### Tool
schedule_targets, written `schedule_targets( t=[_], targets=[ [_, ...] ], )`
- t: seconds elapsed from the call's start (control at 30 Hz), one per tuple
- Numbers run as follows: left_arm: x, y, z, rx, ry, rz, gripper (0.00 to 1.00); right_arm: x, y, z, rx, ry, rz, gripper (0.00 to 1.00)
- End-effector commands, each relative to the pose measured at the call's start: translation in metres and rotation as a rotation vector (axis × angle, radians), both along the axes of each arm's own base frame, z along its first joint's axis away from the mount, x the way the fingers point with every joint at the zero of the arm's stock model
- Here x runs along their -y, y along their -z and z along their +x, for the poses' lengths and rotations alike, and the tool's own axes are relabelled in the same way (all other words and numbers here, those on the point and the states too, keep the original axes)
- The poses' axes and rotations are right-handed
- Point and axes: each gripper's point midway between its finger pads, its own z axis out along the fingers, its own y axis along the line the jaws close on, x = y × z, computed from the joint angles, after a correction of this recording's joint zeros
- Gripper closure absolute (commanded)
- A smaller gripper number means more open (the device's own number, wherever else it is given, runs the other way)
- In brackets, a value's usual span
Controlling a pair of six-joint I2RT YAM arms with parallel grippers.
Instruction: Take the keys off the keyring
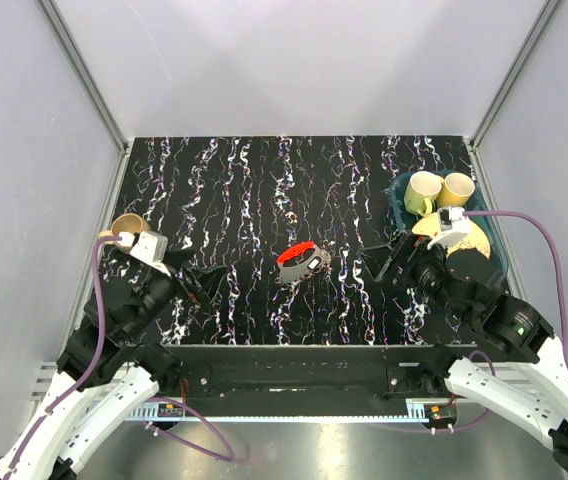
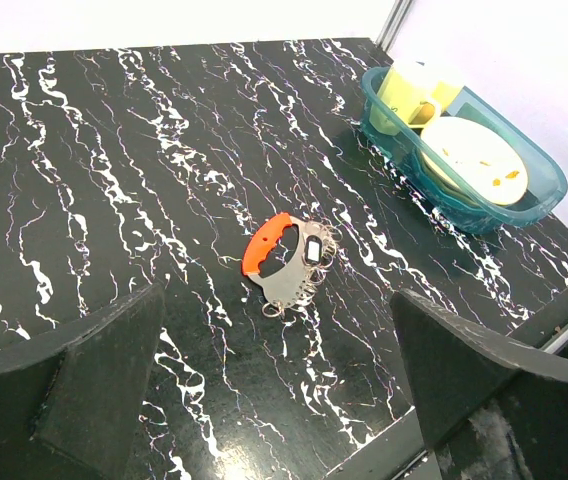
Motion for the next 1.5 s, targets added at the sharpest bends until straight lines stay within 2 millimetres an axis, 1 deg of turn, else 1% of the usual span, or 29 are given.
schedule_targets(
  t=[0.0, 0.17, 0.27, 0.3, 0.37, 0.4, 0.43, 0.47, 0.5, 0.53, 0.57, 0.6, 0.63, 0.67, 0.7, 0.73, 0.8, 0.83, 0.87, 0.9, 0.97, 1.0, 1.07, 1.1, 1.13, 1.2, 1.47],
  targets=[
    [0.0, -0.012, 0.001, 0.048, 0.0, -0.019, 0.01, 0.0, -0.002, 0.006, -0.005, 0.036, 0.015, 0.0],
    [-0.001, -0.011, 0.001, 0.043, -0.004, -0.012, 0.01, -0.003, 0.009, 0.012, -0.024, 0.052, 0.005, 0.0],
    [-0.001, -0.011, 0.001, 0.042, -0.006, -0.013, 0.01, -0.003, 0.025, 0.021, -0.056, 0.097, -0.024, 0.0],
    [-0.001, -0.011, 0.001, 0.043, -0.007, -0.012, 0.01, 0.0, 0.032, 0.026, -0.061, 0.127, -0.051, 0.0],
    [-0.003, -0.007, 0.004, 0.039, -0.022, 0.0, 0.01, -0.003, 0.05, 0.034, -0.092, 0.141, -0.127, 0.0],
    [-0.004, -0.008, 0.004, 0.04, -0.024, 0.001, 0.01, 0.0, 0.06, 0.041, -0.112, 0.184, -0.152, 0.02],
    [-0.003, -0.007, 0.004, 0.039, -0.02, 0.005, 0.01, -0.004, 0.077, 0.049, -0.153, 0.213, -0.196, 0.03],
    [-0.003, -0.007, 0.003, 0.042, -0.013, 0.006, 0.01, -0.006, 0.085, 0.054, -0.181, 0.238, -0.203, 0.06],
    [-0.002, -0.007, 0.002, 0.045, -0.006, 0.005, 0.01, -0.01, 0.094, 0.059, -0.201, 0.247, -0.231, 0.14],
    [-0.002, -0.008, 0.002, 0.049, -0.005, 0.003, 0.01, -0.021, 0.112, 0.068, -0.238, 0.238, -0.275, 0.17],
    [-0.001, -0.008, 0.001, 0.05, 0.0, 0.002, 0.01, -0.029, 0.12, 0.072, -0.248, 0.215, -0.302, 0.22],
    [-0.001, -0.008, 0.001, 0.051, 0.0, 0.003, 0.01, -0.044, 0.123, 0.077, -0.254, 0.173, -0.289, 0.28],
    [-0.001, -0.007, 0.001, 0.049, 0.001, 0.005, 0.01, -0.054, 0.143, 0.082, -0.29, 0.149, -0.329, 0.31],
    [-0.001, -0.008, 0.001, 0.051, 0.001, 0.003, 0.01, -0.061, 0.151, 0.085, -0.301, 0.131, -0.338, 0.35],
    [-0.001, -0.007, 0.001, 0.048, 0.001, 0.003, 0.01, -0.07, 0.163, 0.091, -0.324, 0.126, -0.349, 0.38],
    [0.0, -0.006, 0.002, 0.045, 0.001, 0.005, 0.01, -0.073, 0.168, 0.095, -0.336, 0.133, -0.348, 0.43],
    [0.003, -0.006, 0.0, 0.045, 0.024, 0.004, 0.01, -0.082, 0.179, 0.105, -0.346, 0.156, -0.34, 0.44],
    [0.004, -0.006, -0.001, 0.043, 0.027, 0.004, 0.01, -0.084, 0.184, 0.108, -0.348, 0.159, -0.345, 0.41],
    [0.004, -0.006, -0.001, 0.044, 0.03, 0.005, 0.01, -0.088, 0.189, 0.111, -0.341, 0.14, -0.365, 0.41],
    [0.004, -0.006, -0.001, 0.044, 0.031, 0.005, 0.01, -0.096, 0.202, 0.114, -0.355, 0.11, -0.388, 0.41],
    [0.004, -0.007, -0.001, 0.046, 0.033, 0.002, 0.01, -0.1, 0.212, 0.117, -0.346, 0.052, -0.466, 0.43],
    [0.004, -0.005, -0.001, 0.041, 0.032, 0.003, 0.01, -0.105, 0.219, 0.118, -0.346, 0.01, -0.503, 0.43],
    [0.005, -0.005, -0.001, 0.037, 0.033, 0.0, 0.01, -0.105, 0.226, 0.122, -0.316, -0.072, -0.599, 0.45],
    [0.006, -0.004, -0.001, 0.033, 0.036, 0.003, 0.01, -0.104, 0.232, 0.125, -0.328, -0.088, -0.633, 0.46],
    [0.007, -0.004, -0.001, 0.032, 0.041, 0.003, 0.01, -0.1, 0.235, 0.13, -0.337, -0.093, -0.647, 0.47],
    [0.008, -0.003, -0.001, 0.027, 0.05, 0.007, 0.01, -0.101, 0.241, 0.131, -0.35, -0.148, -0.669, 0.51],
    [0.009, -0.002, 0.0, 0.019, 0.05, 0.009, 0.01, -0.096, 0.256, 0.142, -0.378, -0.205, -0.693, 0.59]
  ],
)
